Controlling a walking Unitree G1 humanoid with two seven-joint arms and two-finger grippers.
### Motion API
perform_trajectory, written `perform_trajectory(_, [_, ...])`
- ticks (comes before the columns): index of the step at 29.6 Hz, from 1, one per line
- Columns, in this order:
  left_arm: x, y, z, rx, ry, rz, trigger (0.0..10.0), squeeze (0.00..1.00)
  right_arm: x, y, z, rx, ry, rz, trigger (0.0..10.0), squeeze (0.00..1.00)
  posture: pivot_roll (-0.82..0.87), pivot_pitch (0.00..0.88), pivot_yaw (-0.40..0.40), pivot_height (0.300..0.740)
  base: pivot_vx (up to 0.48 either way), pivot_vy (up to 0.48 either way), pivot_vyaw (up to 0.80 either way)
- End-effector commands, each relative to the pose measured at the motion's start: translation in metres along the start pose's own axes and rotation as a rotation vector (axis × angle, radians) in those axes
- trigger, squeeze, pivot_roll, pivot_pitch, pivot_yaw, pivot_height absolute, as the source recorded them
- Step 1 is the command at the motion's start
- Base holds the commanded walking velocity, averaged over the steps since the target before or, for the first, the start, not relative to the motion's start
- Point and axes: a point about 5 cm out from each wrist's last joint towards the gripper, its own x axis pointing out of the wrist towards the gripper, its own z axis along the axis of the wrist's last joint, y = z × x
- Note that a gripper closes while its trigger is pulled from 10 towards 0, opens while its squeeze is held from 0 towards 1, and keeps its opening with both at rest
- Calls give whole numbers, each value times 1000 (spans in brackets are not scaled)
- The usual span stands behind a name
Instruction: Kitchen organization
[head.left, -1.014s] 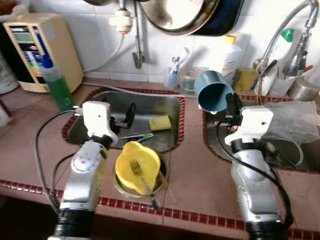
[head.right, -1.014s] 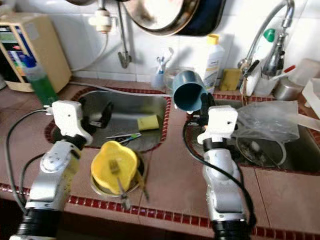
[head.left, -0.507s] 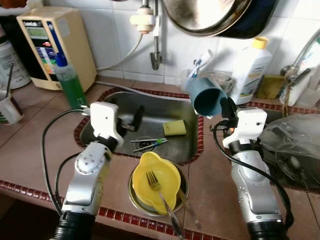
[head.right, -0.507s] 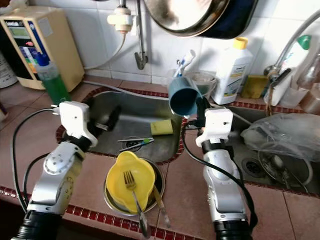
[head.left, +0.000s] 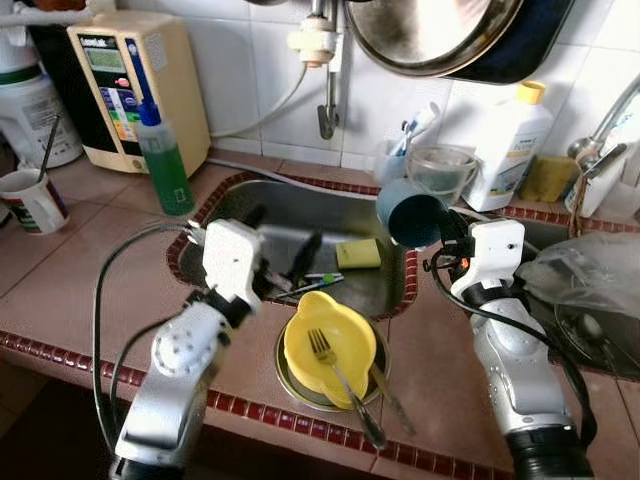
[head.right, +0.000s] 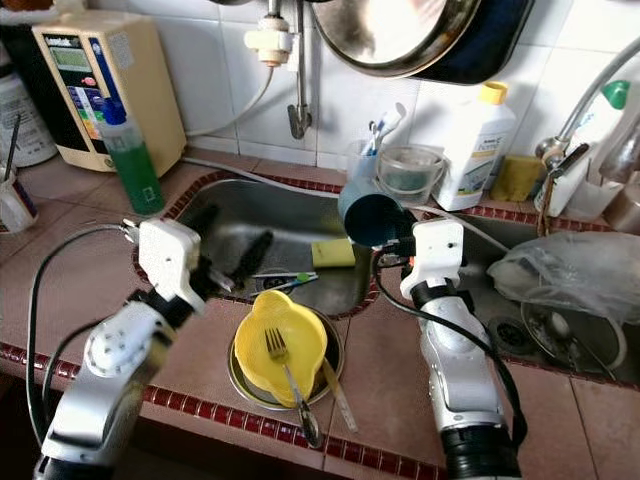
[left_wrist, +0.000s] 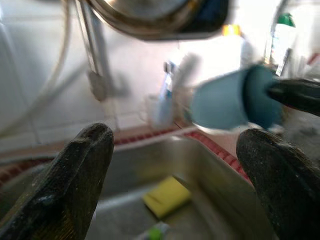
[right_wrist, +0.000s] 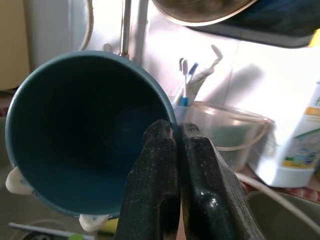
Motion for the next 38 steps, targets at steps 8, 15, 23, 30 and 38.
perform_trajectory(8, [-8,-21,9,-25,19,-81,10000,0,16,-3,3,15,0,24,10000,0,-43,184,23,740,0,0,0])
perform_trajectory(15, [-12,-27,15,-38,27,-106,10000,0,27,6,1,61,13,88,10000,0,-28,203,35,740,0,0,0])
perform_trajectory(23, [-12,-29,22,-45,32,-116,10000,0,34,20,0,95,17,211,10000,0,-19,207,37,740,0,0,0])
perform_trajectory(30, [-11,-30,24,-52,32,-114,10000,0,38,25,4,118,11,294,10000,227,-18,205,33,740,0,0,0])
perform_trajectory(38, [-10,-30,25,-55,32,-110,10000,0,37,24,0,130,29,320,10000,1000,-15,204,29,740,0,0,0])
